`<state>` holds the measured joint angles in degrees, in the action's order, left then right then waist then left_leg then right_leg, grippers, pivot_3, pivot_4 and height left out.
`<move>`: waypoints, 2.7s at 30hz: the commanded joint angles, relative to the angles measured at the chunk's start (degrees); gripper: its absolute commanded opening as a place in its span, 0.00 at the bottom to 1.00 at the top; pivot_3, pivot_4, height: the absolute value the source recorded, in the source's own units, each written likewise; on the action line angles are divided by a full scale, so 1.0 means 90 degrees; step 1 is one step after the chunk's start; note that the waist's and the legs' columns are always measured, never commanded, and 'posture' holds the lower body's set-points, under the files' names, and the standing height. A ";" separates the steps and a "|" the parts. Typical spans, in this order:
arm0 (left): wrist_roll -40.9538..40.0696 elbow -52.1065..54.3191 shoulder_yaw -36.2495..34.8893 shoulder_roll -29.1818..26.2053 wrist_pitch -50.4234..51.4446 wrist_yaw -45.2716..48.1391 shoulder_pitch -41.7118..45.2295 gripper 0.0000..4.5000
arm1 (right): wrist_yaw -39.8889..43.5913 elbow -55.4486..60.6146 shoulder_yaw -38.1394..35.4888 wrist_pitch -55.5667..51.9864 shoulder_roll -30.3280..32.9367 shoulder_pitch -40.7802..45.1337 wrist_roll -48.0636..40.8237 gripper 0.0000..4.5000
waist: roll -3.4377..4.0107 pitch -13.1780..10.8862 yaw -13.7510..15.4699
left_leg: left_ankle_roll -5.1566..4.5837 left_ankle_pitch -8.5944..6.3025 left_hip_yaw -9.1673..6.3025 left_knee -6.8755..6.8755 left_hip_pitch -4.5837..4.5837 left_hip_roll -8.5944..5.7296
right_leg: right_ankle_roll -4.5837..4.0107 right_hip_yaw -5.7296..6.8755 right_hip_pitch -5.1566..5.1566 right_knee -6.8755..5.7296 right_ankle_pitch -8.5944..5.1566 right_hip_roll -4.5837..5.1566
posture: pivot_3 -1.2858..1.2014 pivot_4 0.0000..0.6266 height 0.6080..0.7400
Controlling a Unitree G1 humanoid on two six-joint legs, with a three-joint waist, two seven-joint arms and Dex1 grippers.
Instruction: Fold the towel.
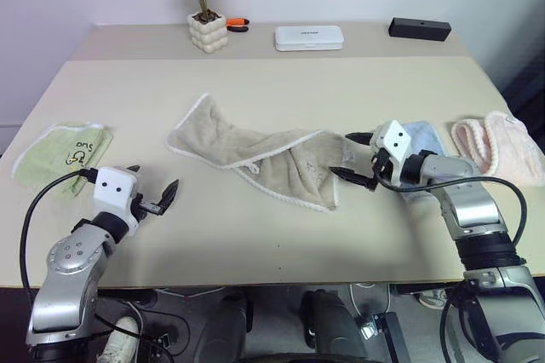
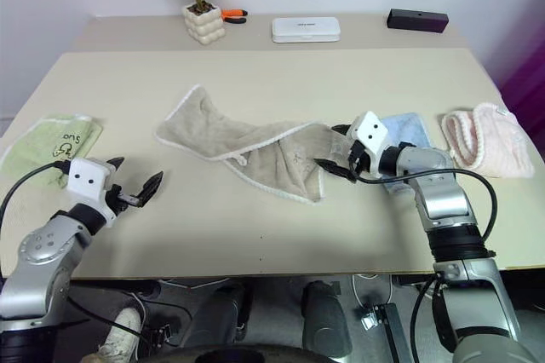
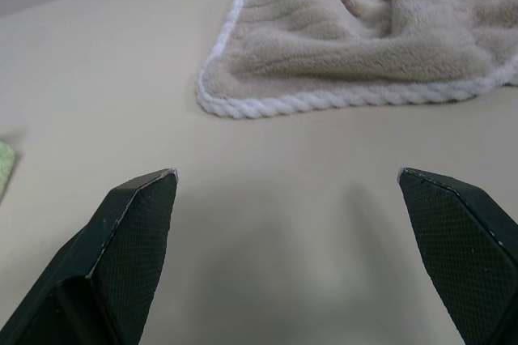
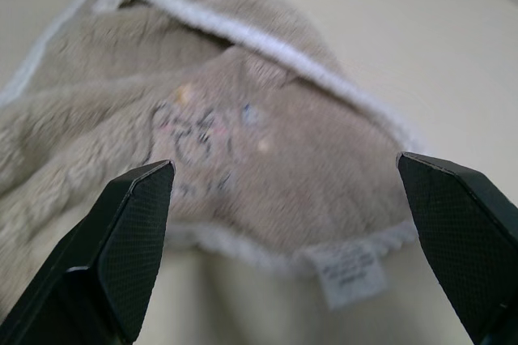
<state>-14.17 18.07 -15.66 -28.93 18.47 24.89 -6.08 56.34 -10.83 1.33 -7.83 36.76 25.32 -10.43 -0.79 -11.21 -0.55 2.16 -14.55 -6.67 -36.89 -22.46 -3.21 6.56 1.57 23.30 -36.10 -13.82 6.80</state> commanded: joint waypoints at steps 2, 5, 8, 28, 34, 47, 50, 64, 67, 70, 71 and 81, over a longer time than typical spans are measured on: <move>0.0020 0.0063 0.0021 -0.0017 -0.0113 0.0020 0.0132 1.00 | -0.0055 0.0369 -0.0270 -0.0099 0.0128 -0.0052 -0.0176 1.00 | 0.0000 0.0000 -0.0003 | 0.0000 0.0000 0.0002 -0.0001 0.0001 0.0000 | 0.0000 -0.0002 0.0000 0.0000 0.0000 0.0000 | 0.52 0.24 1.00; 0.0082 -0.0020 0.0051 -0.0011 -0.0161 -0.0030 0.0167 1.00 | -0.0125 0.0469 -0.0221 -0.0147 0.0097 -0.0094 -0.0159 1.00 | 0.0000 0.0000 -0.0013 | 0.0000 0.0000 0.0002 0.0000 0.0001 0.0001 | 0.0000 -0.0002 0.0001 -0.0001 0.0000 0.0000 | 0.52 0.24 1.00; 0.0015 0.0024 0.0042 0.0018 -0.0141 -0.0030 0.0235 1.00 | -0.0142 0.0579 -0.0210 -0.0259 0.0066 -0.0036 -0.0230 1.00 | 0.0000 0.0000 -0.0009 | 0.0000 0.0000 0.0004 0.0002 0.0001 0.0002 | 0.0000 -0.0004 0.0004 -0.0001 0.0000 -0.0001 | 0.52 0.24 1.00; 0.1025 -0.0140 0.1234 -0.1148 -0.0317 0.0797 0.1022 1.00 | -0.0568 0.1422 -0.0145 -0.1017 -0.0094 -0.0351 -0.0445 1.00 | 0.0005 0.0000 -0.0027 | -0.0002 -0.0001 0.0007 0.0007 -0.0001 0.0002 | 0.0000 -0.0007 0.0008 0.0001 -0.0001 -0.0002 | 0.52 0.24 1.00; 0.2101 -0.2503 0.1533 -0.1746 -0.1886 0.0645 0.2208 1.00 | -0.0953 0.1710 -0.0257 -0.1085 -0.0153 -0.0562 -0.0444 1.00 | 0.0006 -0.0002 -0.0004 | -0.0002 -0.0001 0.0004 0.0008 -0.0001 0.0004 | 0.0000 -0.0003 0.0013 -0.0004 0.0000 -0.0009 | 0.52 0.24 1.00; 0.3230 -0.7505 0.2895 -0.1313 -0.4471 0.1121 0.5295 1.00 | -0.1299 0.1925 -0.0283 -0.1068 -0.0293 -0.0910 -0.0419 1.00 | 0.0005 -0.0001 0.0091 | -0.0001 0.0000 0.0011 -0.0002 -0.0003 -0.0003 | 0.0015 -0.0002 0.0007 -0.0004 0.0006 -0.0004 | 0.52 0.24 1.00; 0.3335 -0.8079 0.3015 -0.1173 -0.4707 0.1190 0.5597 0.88 | -0.1383 0.2069 -0.0322 -0.1129 -0.0297 -0.0960 -0.0450 1.00 | 0.0009 0.0001 0.0102 | -0.0002 0.0001 0.0011 -0.0002 -0.0001 -0.0003 | 0.0015 -0.0002 0.0006 -0.0008 0.0006 -0.0004 | 0.52 0.24 1.00; 0.2622 -0.7226 0.2425 -0.1669 -0.4916 0.1754 0.4854 0.01 | -0.1484 0.2041 -0.0367 -0.1177 -0.0287 -0.0710 -0.0517 1.00 | 0.0011 0.0002 -0.0073 | -0.0003 0.0001 0.0010 -0.0007 0.0002 -0.0002 | 0.0020 -0.0004 0.0003 -0.0012 0.0009 -0.0005 | 0.52 0.24 1.00; 0.1695 -0.5126 0.1879 -0.1977 -0.4100 0.2321 0.3670 0.01 | -0.1437 0.1957 -0.0365 -0.1107 -0.0260 -0.0622 -0.0486 1.00 | 0.0013 0.0001 -0.0171 | -0.0003 0.0000 0.0014 0.0003 0.0000 0.0004 | 0.0018 -0.0025 0.0020 -0.0015 0.0010 -0.0005 | 0.52 0.24 1.00; 0.0660 -0.2718 0.1244 -0.2269 -0.2590 0.2719 0.2258 0.01 | -0.1369 0.1882 -0.0352 -0.1025 -0.0212 -0.0572 -0.0458 1.00 | 0.0013 0.0000 -0.0189 | -0.0003 0.0000 0.0006 0.0011 -0.0007 0.0008 | 0.0017 -0.0031 0.0029 -0.0012 0.0010 -0.0003 | 0.52 0.24 1.00; 0.0363 -0.2028 0.1024 -0.2360 -0.2095 0.2786 0.1810 0.01 | -0.1339 0.1832 -0.0341 -0.0987 -0.0187 -0.0534 -0.0437 1.00 | 0.0015 -0.0001 -0.0183 | -0.0004 -0.0001 0.0007 0.0011 -0.0009 0.0010 | 0.0018 -0.0035 0.0031 -0.0009 0.0010 0.0000 | 0.52 0.24 1.00; 0.0526 -0.0260 0.0243 -0.2666 -0.0739 0.2479 -0.0140 0.01 | -0.0786 -0.0378 0.0345 -0.0267 -0.0150 0.1053 0.0332 1.00 | 0.0029 -0.0010 -0.0087 | -0.0007 -0.0003 0.0039 0.0006 0.0006 0.0010 | 0.0011 -0.0048 0.0023 -0.0005 0.0010 -0.0011 | 0.52 0.24 1.00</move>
<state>-10.49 14.15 -11.57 -52.17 11.95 47.89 -7.01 48.24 -10.98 3.77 -12.23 36.03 32.20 -8.50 -0.52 -11.30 -1.33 2.10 -14.57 -6.27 -36.82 -22.40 -3.12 6.65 1.13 23.51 -36.14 -13.73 6.69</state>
